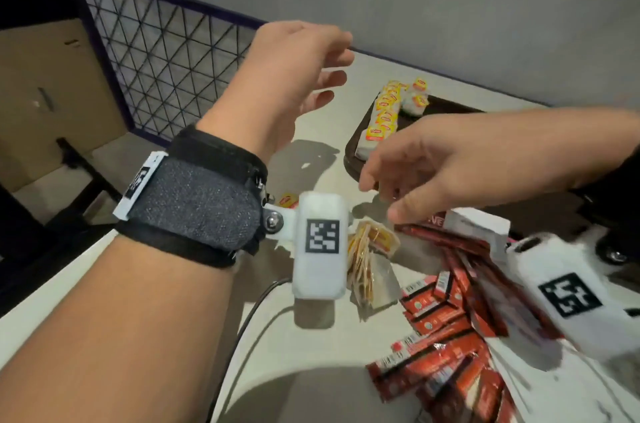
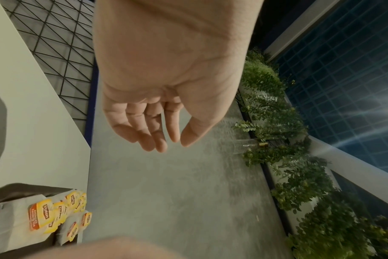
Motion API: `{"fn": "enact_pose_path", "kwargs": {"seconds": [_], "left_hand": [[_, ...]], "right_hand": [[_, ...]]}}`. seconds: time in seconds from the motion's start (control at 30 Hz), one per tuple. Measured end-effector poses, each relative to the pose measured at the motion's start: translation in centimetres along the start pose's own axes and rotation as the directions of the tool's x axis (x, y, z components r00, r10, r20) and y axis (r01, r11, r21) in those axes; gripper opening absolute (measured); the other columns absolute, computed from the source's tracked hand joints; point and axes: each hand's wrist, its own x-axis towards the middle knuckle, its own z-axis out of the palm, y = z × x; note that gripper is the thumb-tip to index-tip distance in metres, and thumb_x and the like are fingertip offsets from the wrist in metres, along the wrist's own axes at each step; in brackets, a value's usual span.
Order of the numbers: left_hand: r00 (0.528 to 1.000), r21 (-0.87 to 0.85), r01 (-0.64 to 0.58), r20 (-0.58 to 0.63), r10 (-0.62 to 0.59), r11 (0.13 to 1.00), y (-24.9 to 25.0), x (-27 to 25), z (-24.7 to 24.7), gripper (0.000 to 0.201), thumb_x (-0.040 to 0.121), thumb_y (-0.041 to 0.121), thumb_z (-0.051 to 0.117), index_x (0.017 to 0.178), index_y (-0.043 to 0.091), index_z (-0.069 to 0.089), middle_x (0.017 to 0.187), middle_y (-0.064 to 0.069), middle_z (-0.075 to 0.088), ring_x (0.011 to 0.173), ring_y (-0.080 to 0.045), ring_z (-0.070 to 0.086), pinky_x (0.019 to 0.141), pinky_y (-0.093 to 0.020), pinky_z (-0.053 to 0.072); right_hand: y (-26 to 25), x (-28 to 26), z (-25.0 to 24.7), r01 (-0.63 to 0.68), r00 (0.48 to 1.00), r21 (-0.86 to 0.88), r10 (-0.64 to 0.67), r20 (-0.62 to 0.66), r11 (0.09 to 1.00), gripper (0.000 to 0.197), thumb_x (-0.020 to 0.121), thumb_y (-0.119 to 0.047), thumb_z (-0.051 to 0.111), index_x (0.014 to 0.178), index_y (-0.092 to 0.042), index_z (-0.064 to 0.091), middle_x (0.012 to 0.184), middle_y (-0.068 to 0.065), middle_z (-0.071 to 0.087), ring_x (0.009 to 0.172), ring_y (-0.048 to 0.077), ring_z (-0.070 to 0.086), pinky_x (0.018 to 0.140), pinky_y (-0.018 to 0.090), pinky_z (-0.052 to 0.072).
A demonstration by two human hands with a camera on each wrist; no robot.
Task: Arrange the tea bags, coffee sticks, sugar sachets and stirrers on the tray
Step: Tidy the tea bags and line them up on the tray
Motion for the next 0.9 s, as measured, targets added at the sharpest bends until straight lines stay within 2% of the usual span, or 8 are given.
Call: {"fn": "enact_pose_path", "kwargs": {"seconds": [0.1,0.17,0.37,0.47,0.57,0.7,0.8,0.9], "left_hand": [[1.000,-0.017,-0.001,0.023,0.001,1.000,0.1,-0.1,-0.3,0.005,0.092,0.020,0.067,0.094,0.017,0.065,0.086,0.001,0.074,0.073,-0.016,0.068,0.071,-0.027,0.053],[0.999,-0.028,-0.006,0.034,0.007,1.000,0.3,-0.4,-0.3,0.005,0.091,0.020,0.066,0.094,0.017,0.063,0.085,0.001,0.073,0.073,-0.016,0.067,0.071,-0.027,0.053],[0.997,-0.009,-0.005,0.071,0.006,1.000,0.7,-0.7,0.3,0.005,0.092,0.021,0.066,0.096,0.017,0.067,0.087,0.002,0.075,0.072,-0.013,0.068,0.071,-0.028,0.053],[0.993,0.030,-0.012,0.120,0.008,0.999,0.6,-0.9,0.5,0.014,0.093,0.021,0.067,0.105,0.013,0.070,0.092,0.000,0.077,0.074,-0.013,0.069,0.073,-0.029,0.054],[0.949,0.110,-0.014,0.316,-0.021,0.994,0.6,-1.3,0.6,0.011,0.092,0.026,0.072,0.099,0.018,0.070,0.101,-0.004,0.077,0.084,-0.017,0.070,0.078,-0.031,0.053],[0.796,0.209,-0.039,0.598,-0.096,0.977,0.5,-2.4,1.3,0.021,0.086,0.028,0.079,0.101,0.015,0.070,0.093,-0.004,0.076,0.084,-0.017,0.069,0.097,-0.045,0.053],[0.786,0.212,-0.075,0.614,-0.073,0.974,0.5,-2.7,1.7,0.011,0.091,0.015,0.075,0.099,0.010,0.068,0.082,-0.002,0.075,0.069,-0.011,0.070,0.090,-0.038,0.056],[0.784,0.208,-0.086,0.618,-0.063,0.974,0.5,-2.6,1.3,0.003,0.090,0.013,0.074,0.091,0.012,0.071,0.085,-0.006,0.076,0.074,-0.015,0.072,0.087,-0.035,0.060]], "right_hand": [[-1.1,-1.7,1.9,-0.026,0.999,-0.181,0.021,-0.025,0.983,0.056,0.080,-0.044,0.079,0.129,-0.048,0.052,0.101,-0.019,0.061,0.086,0.002,0.065,0.069,0.021,0.052],[-1.4,-2.4,3.0,-0.052,0.995,-0.188,0.035,-0.092,0.981,0.055,0.081,-0.048,0.077,0.130,-0.048,0.051,0.101,-0.021,0.059,0.088,-0.001,0.063,0.069,0.017,0.048],[-0.6,-2.3,6.0,-0.048,0.950,-0.006,0.044,-0.308,0.999,0.009,0.089,-0.038,0.074,0.095,-0.031,0.076,0.085,-0.013,0.074,0.076,0.000,0.067,0.072,0.028,0.057],[0.4,-2.8,5.4,-0.023,0.922,0.166,0.085,-0.377,0.986,0.006,0.090,-0.027,0.076,0.084,-0.024,0.077,0.077,-0.005,0.076,0.066,0.005,0.065,0.068,0.036,0.056],[0.6,-3.8,3.7,0.122,0.839,0.354,0.094,-0.536,0.927,0.005,0.090,-0.012,0.075,0.087,-0.016,0.077,0.075,0.009,0.075,0.063,0.016,0.062,0.064,0.040,0.051],[0.0,-4.6,1.3,0.315,0.640,0.414,0.130,-0.757,0.854,0.029,0.084,0.004,0.075,0.106,-0.014,0.069,0.072,0.014,0.071,0.060,0.023,0.064,0.061,0.037,0.055],[-0.5,-4.6,0.9,0.239,0.608,0.305,0.102,-0.787,0.922,0.042,0.084,-0.003,0.078,0.120,-0.017,0.061,0.077,0.017,0.072,0.061,0.024,0.070,0.067,0.040,0.060],[-1.1,-4.8,1.3,0.159,0.608,0.240,0.097,-0.788,0.958,0.048,0.087,-0.013,0.079,0.127,-0.022,0.055,0.080,0.012,0.071,0.064,0.024,0.073,0.072,0.045,0.062]]}}
